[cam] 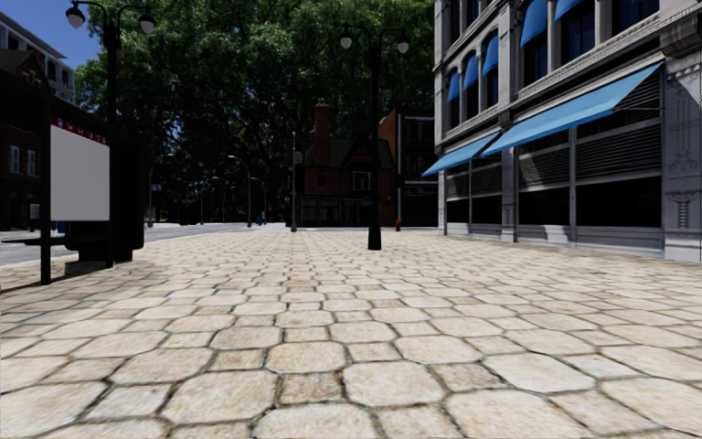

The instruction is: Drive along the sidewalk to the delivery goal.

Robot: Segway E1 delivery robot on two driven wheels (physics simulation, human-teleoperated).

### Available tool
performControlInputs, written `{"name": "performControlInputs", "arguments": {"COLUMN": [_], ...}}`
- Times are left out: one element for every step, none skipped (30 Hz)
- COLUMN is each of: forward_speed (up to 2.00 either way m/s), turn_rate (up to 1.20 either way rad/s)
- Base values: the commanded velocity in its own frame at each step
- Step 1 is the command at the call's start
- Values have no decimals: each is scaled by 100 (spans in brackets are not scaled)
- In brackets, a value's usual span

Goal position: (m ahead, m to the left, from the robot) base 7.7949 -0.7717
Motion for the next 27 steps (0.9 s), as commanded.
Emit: {"name": "performControlInputs", "arguments": {"forward_speed": [200,200,200,200,200,200,200,200,200,200,200,200,200,200,200,200,200,200,200,200,200,200,200,200,200,200,200], "turn_rate": [0,0,0,0,0,0,0,0,0,0,0,0,0,0,0,0,0,0,0,0,0,0,0,0,0,0,0]}}
